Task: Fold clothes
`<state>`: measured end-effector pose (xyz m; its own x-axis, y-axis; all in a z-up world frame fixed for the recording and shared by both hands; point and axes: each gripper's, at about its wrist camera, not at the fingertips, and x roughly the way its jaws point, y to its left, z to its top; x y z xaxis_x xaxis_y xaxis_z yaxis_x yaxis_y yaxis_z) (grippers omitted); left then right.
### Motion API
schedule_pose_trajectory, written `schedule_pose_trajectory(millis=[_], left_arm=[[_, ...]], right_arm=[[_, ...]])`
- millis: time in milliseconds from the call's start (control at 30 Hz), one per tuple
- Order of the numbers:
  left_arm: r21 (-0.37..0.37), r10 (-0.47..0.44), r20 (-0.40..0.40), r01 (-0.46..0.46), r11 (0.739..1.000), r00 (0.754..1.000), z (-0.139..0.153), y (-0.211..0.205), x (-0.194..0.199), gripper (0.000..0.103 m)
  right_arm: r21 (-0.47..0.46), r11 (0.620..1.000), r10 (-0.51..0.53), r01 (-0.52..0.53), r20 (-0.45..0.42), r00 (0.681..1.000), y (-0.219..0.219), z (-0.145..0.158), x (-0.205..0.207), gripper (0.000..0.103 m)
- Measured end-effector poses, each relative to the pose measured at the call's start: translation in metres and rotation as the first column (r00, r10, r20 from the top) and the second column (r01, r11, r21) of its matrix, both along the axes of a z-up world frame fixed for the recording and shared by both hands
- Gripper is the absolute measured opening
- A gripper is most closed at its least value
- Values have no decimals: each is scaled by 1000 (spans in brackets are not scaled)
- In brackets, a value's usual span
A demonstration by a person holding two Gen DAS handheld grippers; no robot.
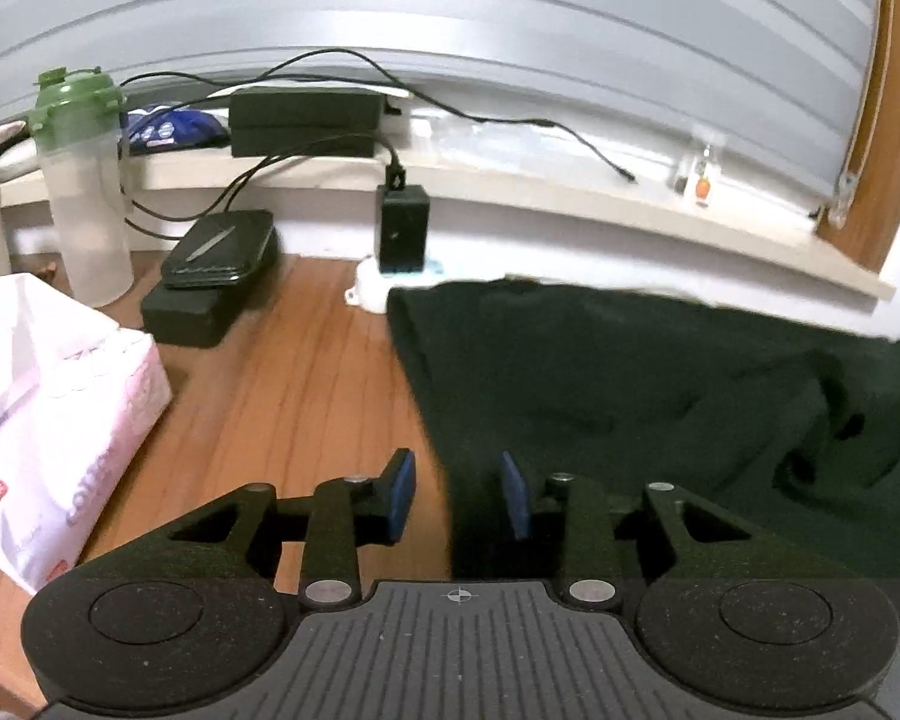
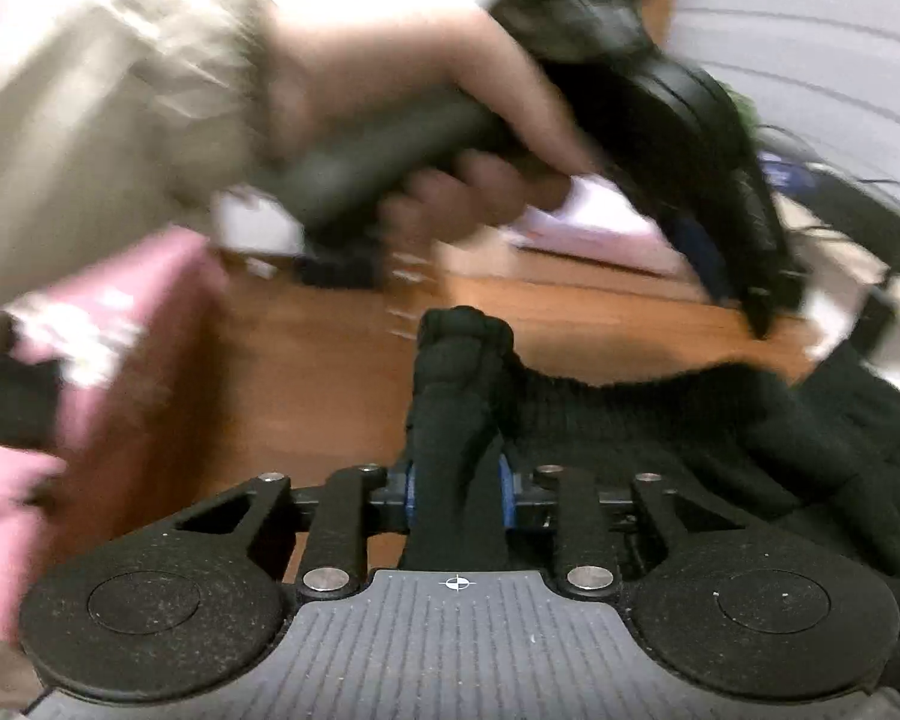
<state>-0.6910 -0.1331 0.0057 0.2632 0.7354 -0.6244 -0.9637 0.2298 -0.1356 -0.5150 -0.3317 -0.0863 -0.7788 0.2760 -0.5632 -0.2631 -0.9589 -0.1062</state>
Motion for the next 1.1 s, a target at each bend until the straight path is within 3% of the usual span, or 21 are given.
schedule_pose_trajectory(millis=[67,133,267,433,533,633,767,1000,1067,1100], left_arm=[[-7,-15,17,16,1000,1000,-2,5,4,47],[-39,-29,-6,29,999,1000,-12,13,10,48],[-106,-31,-76,23,994,997,-40,30,19,47],[-84,11,-96,-19,996,995,-45,35,17,44],[-55,80,-120,-87,995,989,-40,36,11,19],[-29,159,-95,-163,986,983,-34,34,-7,18],[15,192,-38,-192,981,981,-21,22,-28,18],[96,195,13,-195,976,981,0,-5,-44,22],[108,181,36,-184,977,983,2,-9,-46,32],[115,177,45,-181,977,983,3,-11,-44,35]], right_arm=[[-53,997,53,-54,-17,998,-9,10,8,24],[-65,995,78,-80,-23,997,-15,18,14,23],[-10,998,65,-65,-3,998,-17,33,26,20],[114,993,-16,12,36,999,6,67,47,16],[210,976,-72,54,82,994,31,76,50,12],[305,948,-133,90,121,984,55,85,54,12],[430,894,-217,128,163,962,88,97,59,11],[757,653,-265,-9,240,934,135,99,28,11],[790,611,-236,-48,240,942,158,91,10,11],[787,615,-232,-48,238,943,171,82,1,12]])
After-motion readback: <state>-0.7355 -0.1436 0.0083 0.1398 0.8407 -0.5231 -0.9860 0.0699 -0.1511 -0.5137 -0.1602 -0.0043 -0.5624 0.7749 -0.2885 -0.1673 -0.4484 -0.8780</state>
